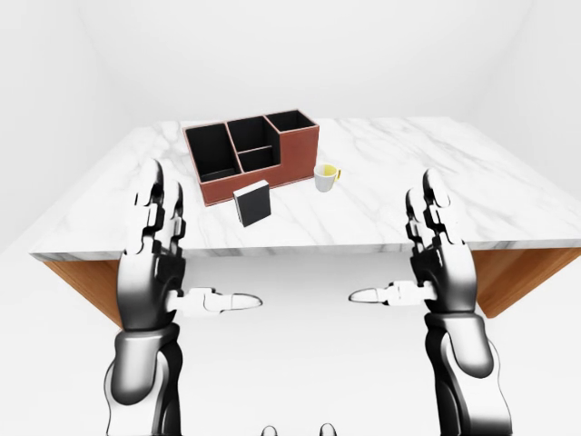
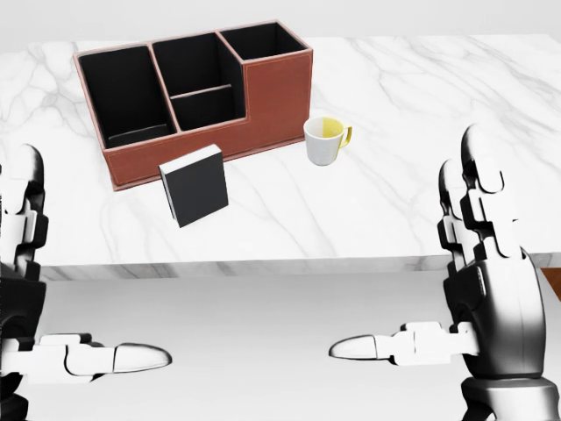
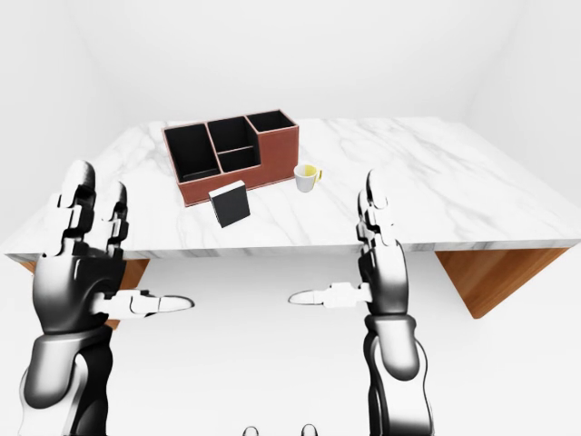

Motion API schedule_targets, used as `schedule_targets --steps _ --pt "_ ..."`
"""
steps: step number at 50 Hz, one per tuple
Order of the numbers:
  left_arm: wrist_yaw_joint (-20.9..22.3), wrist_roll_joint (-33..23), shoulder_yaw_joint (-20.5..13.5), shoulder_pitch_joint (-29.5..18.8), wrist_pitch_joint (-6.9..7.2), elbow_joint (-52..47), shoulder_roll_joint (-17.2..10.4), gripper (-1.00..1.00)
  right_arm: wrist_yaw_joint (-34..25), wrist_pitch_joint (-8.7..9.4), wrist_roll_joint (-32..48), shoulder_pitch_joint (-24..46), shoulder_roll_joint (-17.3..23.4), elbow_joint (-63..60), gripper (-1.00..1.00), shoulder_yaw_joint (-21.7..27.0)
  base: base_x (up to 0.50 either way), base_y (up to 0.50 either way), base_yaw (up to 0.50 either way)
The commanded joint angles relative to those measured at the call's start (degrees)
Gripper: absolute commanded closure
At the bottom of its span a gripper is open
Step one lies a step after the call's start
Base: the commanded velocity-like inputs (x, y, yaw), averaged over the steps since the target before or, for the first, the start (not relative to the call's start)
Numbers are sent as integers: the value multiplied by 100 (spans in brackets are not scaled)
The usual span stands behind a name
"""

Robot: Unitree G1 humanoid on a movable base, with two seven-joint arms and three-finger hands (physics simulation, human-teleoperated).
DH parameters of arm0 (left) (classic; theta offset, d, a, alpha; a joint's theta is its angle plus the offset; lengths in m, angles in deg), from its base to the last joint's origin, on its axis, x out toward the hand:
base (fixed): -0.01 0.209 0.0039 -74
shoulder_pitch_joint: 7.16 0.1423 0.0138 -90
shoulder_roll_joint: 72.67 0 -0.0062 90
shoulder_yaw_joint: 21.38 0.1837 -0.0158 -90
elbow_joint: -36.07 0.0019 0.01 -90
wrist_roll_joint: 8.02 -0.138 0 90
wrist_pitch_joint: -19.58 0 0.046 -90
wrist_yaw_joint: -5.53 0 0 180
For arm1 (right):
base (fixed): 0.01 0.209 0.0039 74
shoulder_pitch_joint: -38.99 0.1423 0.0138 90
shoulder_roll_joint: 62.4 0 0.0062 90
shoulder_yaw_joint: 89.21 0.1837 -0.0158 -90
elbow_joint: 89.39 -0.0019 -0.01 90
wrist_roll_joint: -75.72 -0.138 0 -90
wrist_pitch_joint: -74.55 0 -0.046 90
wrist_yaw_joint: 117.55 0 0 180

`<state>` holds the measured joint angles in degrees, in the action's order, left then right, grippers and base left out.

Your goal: Pick up the book and place it in the front compartment of the caddy.

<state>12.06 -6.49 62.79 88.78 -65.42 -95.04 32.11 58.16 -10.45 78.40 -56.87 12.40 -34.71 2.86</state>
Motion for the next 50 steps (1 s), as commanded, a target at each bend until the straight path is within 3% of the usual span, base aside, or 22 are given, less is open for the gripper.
schedule_targets --steps 1,6,36,50 --pt "107 92 -332 -62 0 -441 -11 -100 -65 0 23 -103 -1 -408 -100 -37 0 0 0" --pt "81 56 -197 -29 0 -293 18 -100 -56 0 -46 -59 -25 -461 -100 24 0 36 0" --pt "76 67 -160 -36 0 -340 7 -100 -55 0 -61 -99 -23 -536 -100 -16 0 49 0" --pt "71 54 -123 -14 0 -309 12 -100 32 0 151 -110 -30 -683 -100 -80 0 5 0"
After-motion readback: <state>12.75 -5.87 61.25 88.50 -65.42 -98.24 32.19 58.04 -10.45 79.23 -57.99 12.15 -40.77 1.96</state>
